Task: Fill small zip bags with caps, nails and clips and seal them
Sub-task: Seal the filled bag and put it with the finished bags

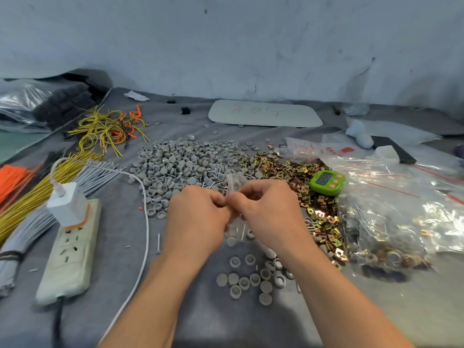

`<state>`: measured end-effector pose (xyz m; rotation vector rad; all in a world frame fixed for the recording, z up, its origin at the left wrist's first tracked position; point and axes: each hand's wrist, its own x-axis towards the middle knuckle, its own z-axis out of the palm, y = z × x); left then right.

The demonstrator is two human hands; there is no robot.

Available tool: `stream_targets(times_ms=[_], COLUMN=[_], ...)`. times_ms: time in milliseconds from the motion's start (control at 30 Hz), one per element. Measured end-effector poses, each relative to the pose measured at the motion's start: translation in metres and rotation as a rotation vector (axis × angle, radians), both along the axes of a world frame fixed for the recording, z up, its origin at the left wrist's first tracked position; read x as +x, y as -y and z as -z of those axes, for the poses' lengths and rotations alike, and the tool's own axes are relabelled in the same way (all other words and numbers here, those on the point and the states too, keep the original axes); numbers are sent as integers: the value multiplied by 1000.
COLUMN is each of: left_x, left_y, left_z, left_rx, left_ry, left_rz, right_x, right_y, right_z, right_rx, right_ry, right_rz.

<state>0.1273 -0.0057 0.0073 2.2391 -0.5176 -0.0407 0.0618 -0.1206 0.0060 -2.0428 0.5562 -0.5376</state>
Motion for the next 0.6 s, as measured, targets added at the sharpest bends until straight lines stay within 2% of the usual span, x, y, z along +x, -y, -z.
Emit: stream_targets(times_ms=[100, 233, 300, 400, 600], left_x=[-2, -5, -6, -4, -1], left_y=[1, 2, 1, 1, 3], left_z=[0, 3, 3, 4, 1], left_rx=[-25, -328, -427, -454, -263], left_ry=[-23, -398, -494, -458, -245], left_rz=[71, 193, 170, 107, 18], right_x=[2, -1, -3, -7, -5], right_y=[1, 11, 13, 10, -1], right_z=[1, -1, -2, -2, -10], right_rx=[-61, -111, -82, -90, -26], right_ry=[-15, -42, -41, 0, -48], right_rz=[30, 80, 84, 104, 3])
